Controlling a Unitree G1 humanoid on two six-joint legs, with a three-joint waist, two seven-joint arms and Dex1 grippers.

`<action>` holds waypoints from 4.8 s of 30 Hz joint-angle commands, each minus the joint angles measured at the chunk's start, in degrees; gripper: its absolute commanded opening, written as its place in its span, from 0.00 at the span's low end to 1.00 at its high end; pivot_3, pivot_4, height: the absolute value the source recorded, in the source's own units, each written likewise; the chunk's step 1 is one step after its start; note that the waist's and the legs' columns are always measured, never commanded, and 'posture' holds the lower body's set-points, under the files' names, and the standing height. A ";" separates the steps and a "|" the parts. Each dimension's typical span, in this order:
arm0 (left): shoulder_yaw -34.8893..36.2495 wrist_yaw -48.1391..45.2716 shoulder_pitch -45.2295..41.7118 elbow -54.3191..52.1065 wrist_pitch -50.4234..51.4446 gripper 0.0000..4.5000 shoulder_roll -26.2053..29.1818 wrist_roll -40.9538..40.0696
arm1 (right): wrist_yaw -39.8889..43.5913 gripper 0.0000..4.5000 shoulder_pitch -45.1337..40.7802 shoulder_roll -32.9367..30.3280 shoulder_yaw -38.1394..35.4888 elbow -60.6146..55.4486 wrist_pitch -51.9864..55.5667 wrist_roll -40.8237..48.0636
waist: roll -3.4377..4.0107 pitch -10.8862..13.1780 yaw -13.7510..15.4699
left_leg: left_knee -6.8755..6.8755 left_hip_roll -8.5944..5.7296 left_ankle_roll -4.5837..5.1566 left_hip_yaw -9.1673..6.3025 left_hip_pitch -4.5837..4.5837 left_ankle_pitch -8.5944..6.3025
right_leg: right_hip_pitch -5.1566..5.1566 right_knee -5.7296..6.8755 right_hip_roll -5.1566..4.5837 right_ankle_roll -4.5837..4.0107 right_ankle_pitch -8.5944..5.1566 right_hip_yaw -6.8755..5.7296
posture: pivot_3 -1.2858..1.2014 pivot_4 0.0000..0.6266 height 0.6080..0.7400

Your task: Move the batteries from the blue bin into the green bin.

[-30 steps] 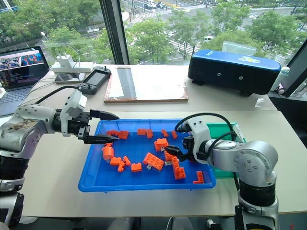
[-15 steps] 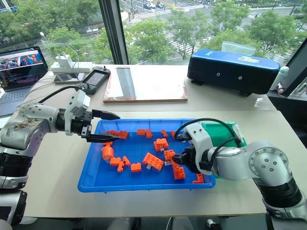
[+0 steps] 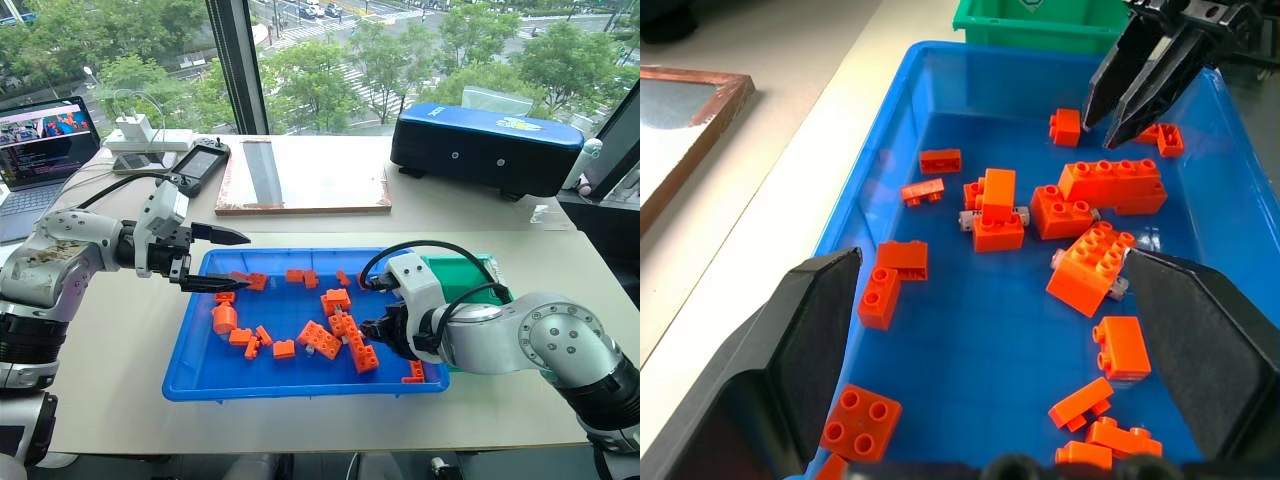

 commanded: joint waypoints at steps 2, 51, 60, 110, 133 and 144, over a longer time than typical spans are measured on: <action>0.64 0.13 -0.52 -0.28 -0.45 1.00 0.35 0.34 | 0.55 0.72 -2.82 -0.03 0.23 -1.47 -3.38 1.12 | 0.00 0.00 -0.04 | 0.00 0.01 0.00 0.00 0.00 0.00 | -0.01 0.01 0.00 0.00 0.00 0.00 | 0.52 0.24 0.94; 1.16 0.08 0.47 -0.81 0.48 1.00 0.02 0.45 | 7.61 0.75 -11.37 3.34 -1.42 10.38 2.32 -13.03 | -0.01 0.01 0.09 | -0.01 0.01 0.03 0.03 -0.04 -0.02 | -0.02 -0.05 -0.02 0.00 0.00 0.01 | 0.52 0.24 0.94; 0.97 0.11 0.51 -0.64 0.36 1.00 -0.01 0.65 | 16.65 0.99 -10.89 3.51 1.79 2.32 8.98 -10.03 | -0.01 0.01 0.21 | -0.01 0.01 0.05 0.02 -0.06 -0.03 | -0.02 -0.06 -0.05 0.00 0.00 0.00 | 0.52 0.24 0.94; 0.61 -6.04 -4.38 4.37 -2.37 1.00 -0.57 -0.80 | 82.64 0.05 -0.43 -14.33 -25.25 7.55 3.09 -73.53 | 0.00 0.08 1.63 | 0.02 -0.12 0.10 0.05 -0.08 -0.06 | 0.00 -0.12 -0.10 0.01 0.00 -0.06 | 0.52 0.24 0.94; 2.13 -4.24 -2.64 3.41 -1.86 1.00 0.96 -0.94 | 79.72 0.77 -1.76 -2.42 -18.10 1.24 -5.39 -81.28 | 0.02 0.10 -0.25 | 0.02 0.00 0.09 0.04 0.00 -0.06 | -0.05 0.05 0.02 0.00 0.00 0.01 | 0.52 0.24 0.94; 2.22 -2.61 -0.89 1.17 -0.53 1.00 2.02 -1.23 | 80.50 0.77 -8.13 13.78 3.87 -0.75 -1.80 -82.55 | 0.01 0.11 0.41 | 0.05 -0.11 0.08 0.00 -0.06 -0.05 | -0.05 0.12 -0.06 0.01 0.00 -0.01 | 0.52 0.24 0.94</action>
